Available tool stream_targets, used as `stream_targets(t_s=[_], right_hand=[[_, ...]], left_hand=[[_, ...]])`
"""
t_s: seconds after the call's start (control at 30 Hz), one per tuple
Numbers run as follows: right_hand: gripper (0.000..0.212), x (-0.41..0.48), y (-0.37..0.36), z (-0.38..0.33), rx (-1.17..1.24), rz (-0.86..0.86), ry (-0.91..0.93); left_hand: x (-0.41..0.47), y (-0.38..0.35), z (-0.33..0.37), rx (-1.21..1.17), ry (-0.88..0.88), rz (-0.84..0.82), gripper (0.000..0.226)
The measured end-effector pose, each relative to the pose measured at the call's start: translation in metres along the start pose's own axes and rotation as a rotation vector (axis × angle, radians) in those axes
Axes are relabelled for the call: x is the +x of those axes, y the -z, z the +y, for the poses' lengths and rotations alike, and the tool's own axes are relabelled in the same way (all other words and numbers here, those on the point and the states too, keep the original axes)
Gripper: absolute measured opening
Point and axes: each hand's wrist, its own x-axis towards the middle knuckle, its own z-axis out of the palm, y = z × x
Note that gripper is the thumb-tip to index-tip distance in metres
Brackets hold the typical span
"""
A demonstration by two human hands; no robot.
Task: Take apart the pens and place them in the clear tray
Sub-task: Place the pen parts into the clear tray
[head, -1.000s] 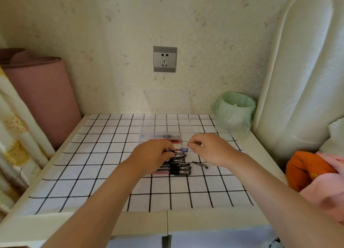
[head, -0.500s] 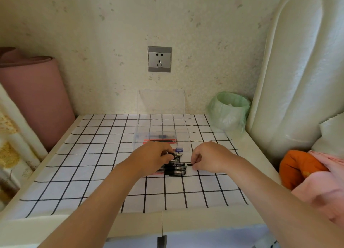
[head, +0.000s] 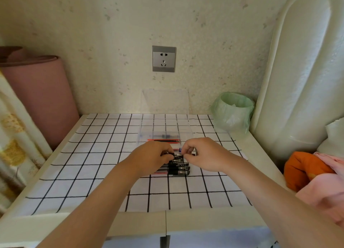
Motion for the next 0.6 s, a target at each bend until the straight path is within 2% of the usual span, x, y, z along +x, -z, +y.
stream_targets(t_s=[0.27, 0.43, 0.6], right_hand=[[0.012, 0.005, -0.011, -0.016, 0.137, 0.019, 0.022], [0.015, 0.011, -0.013, -0.018, 0.12, 0.063, 0.018], [0.013, 0.019, -0.022, -0.026, 0.211, 0.084, 0.016]], left_hand=[[-0.004, 0.004, -0.002, -0.055, -0.004, 0.027, 0.014], [-0.008, 0.01, -0.008, -0.131, 0.017, 0.028, 0.01], [-0.013, 0.016, -0.015, -0.139, -0.023, 0.094, 0.005]])
